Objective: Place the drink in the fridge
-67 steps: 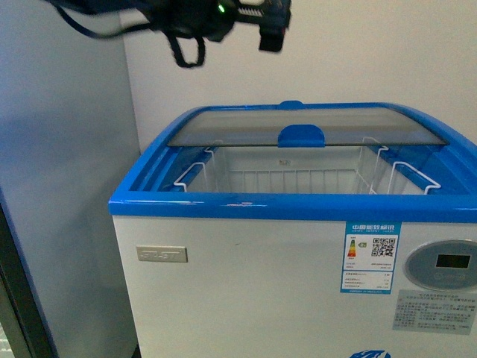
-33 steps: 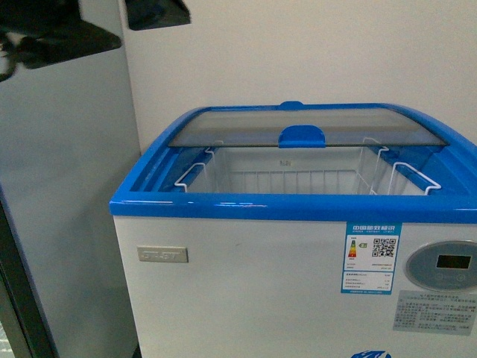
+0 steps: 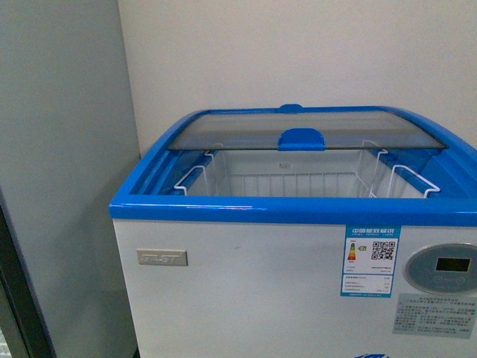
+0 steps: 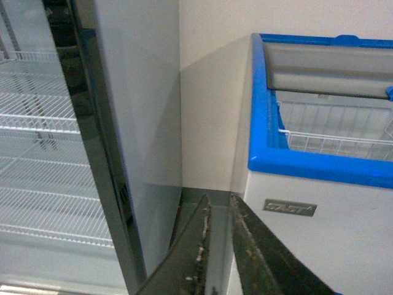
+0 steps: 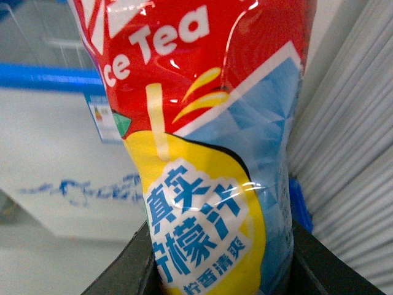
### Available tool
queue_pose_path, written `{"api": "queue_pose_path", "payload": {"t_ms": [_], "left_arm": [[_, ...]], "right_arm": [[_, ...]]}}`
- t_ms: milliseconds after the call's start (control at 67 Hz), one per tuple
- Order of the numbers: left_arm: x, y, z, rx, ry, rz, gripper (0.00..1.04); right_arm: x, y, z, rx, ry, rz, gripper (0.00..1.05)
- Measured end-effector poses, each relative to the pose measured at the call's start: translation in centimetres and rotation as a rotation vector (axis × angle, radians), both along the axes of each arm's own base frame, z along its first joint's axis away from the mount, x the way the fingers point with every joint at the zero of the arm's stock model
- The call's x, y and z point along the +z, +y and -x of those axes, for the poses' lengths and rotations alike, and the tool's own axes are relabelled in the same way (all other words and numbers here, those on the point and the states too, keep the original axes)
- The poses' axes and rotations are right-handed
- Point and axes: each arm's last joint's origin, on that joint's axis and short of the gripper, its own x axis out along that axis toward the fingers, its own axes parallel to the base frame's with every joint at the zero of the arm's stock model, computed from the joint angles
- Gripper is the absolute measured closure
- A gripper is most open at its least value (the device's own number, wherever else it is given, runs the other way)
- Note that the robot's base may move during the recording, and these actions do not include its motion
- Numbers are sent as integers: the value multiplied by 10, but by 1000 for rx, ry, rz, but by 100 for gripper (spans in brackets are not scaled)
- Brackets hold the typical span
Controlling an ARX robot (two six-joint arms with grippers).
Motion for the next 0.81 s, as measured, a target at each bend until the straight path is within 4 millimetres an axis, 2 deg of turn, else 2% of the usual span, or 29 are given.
{"api": "queue_pose_path", "payload": {"t_ms": [134, 224, 239, 254, 269, 314, 388, 448, 523, 657, 806], "left_arm": [[-16, 7, 15, -27, -3, -1, 102], [-24, 14, 22, -3, 0, -3, 102], [-30, 15, 28, 5, -3, -3, 102], [-32, 15, 30, 3, -4, -3, 102], [-42, 15, 41, 1, -7, -3, 102], [-44, 15, 44, 1, -6, -3, 102], [-47, 15, 47, 0, -6, -3, 102], [-50, 15, 51, 0, -6, -3, 102], [-52, 15, 54, 1, -5, -3, 102], [-57, 15, 61, 1, -6, -3, 102], [-60, 15, 65, 1, -16, -3, 102]], "right_arm": [[9, -19, -23, 136, 2, 122, 67], [20, -32, -42, 220, -11, 273, 67], [28, -43, -67, 297, 2, 439, 67], [30, -45, -73, 324, 8, 479, 67], [39, -59, -144, 480, 35, 876, 67], [42, -60, -165, 508, 26, 964, 67], [45, -58, -188, 552, 27, 1047, 67], [46, -51, -216, 600, 32, 1112, 67], [43, -44, -235, 624, 44, 1137, 67], [24, -22, -284, 656, 71, 1171, 67], [7, -10, -315, 639, 81, 1184, 67]]}}
